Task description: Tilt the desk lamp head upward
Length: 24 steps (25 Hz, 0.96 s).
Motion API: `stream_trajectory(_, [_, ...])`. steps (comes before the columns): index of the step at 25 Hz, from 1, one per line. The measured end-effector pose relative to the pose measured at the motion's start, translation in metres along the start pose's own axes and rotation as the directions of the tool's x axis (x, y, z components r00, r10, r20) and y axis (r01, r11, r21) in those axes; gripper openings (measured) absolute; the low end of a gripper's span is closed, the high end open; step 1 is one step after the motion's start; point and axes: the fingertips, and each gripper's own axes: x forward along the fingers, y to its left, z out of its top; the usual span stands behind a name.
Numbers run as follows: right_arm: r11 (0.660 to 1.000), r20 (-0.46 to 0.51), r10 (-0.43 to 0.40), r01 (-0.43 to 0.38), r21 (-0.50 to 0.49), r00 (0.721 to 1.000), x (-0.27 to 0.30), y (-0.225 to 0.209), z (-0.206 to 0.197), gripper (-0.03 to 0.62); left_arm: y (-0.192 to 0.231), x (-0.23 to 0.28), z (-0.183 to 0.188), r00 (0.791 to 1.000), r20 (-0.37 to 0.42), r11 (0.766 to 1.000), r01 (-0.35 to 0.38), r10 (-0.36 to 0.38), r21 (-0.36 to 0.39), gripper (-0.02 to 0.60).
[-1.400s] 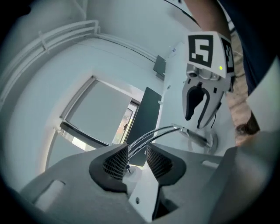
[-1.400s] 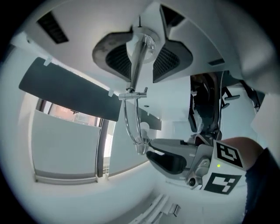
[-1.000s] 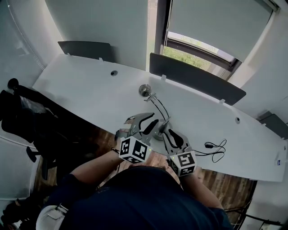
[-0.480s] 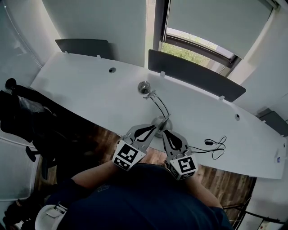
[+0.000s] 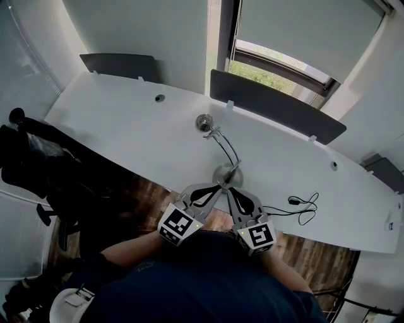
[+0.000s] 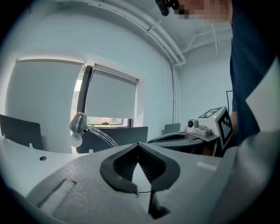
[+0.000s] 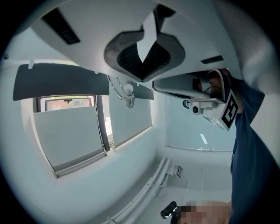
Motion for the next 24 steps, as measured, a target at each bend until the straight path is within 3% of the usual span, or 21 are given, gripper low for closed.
stream_trajectory(24, [1.0, -0.012, 0.006, -0.006, 0.02, 1.0, -0.0067, 0.0006, -0.0084, 0.011, -0.0064, 0.0004, 0.0035, 1.0, 0.003, 0.999, 0.002, -0.002, 0.033, 0.006])
